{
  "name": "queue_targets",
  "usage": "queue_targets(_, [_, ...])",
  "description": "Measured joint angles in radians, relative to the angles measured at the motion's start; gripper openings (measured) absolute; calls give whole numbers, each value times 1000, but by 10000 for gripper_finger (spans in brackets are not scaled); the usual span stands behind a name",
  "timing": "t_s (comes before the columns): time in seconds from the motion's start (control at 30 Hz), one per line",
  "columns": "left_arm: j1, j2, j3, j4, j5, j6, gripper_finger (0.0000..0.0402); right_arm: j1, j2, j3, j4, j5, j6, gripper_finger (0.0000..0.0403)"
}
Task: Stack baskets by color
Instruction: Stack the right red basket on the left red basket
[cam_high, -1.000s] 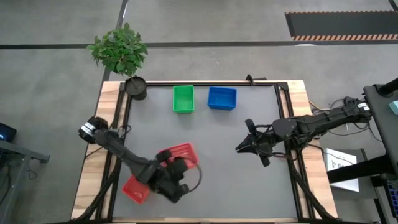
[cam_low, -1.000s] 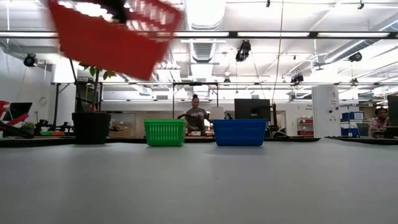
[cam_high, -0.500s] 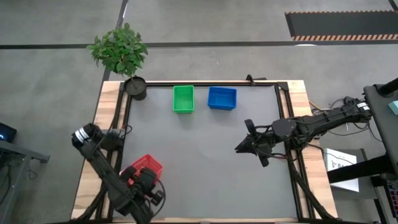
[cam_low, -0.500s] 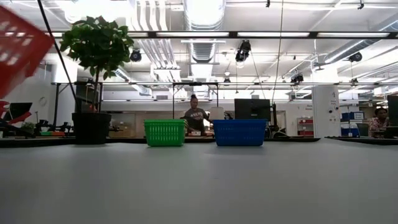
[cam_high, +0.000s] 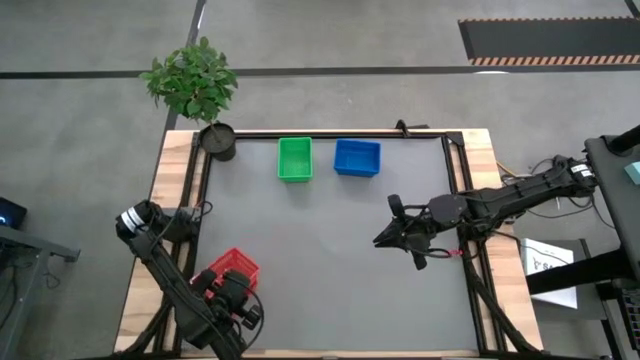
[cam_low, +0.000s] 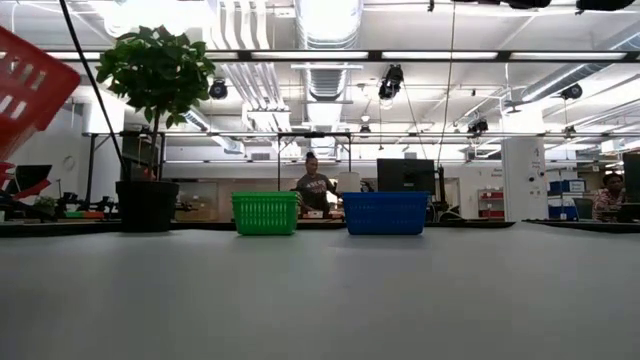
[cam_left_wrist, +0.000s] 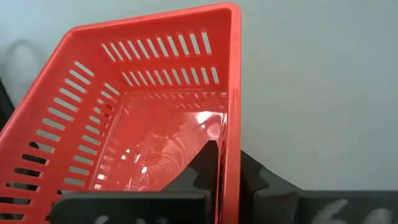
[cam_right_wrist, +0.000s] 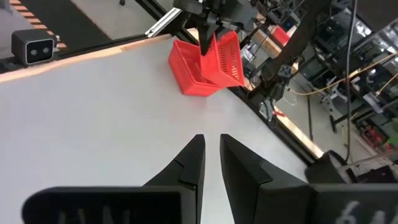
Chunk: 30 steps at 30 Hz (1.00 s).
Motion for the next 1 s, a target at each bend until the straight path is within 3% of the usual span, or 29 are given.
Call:
queue_targets(0.13, [-5,0,-39,54,-1,-20,9,2,8,-32,28,-8,44,43])
queue_targets(0.47, [-10,0,-101,86,7,-22,58,1,1,-197,305,-1,46,43])
queue_targets(0.87, [-13,0,-103,104,10,-22,87,1,-4,-205,303,0,68,43])
queue_targets(1.0, [-12,0,-102,104,67,-22,102,1,-5,-205,298,0,73,43])
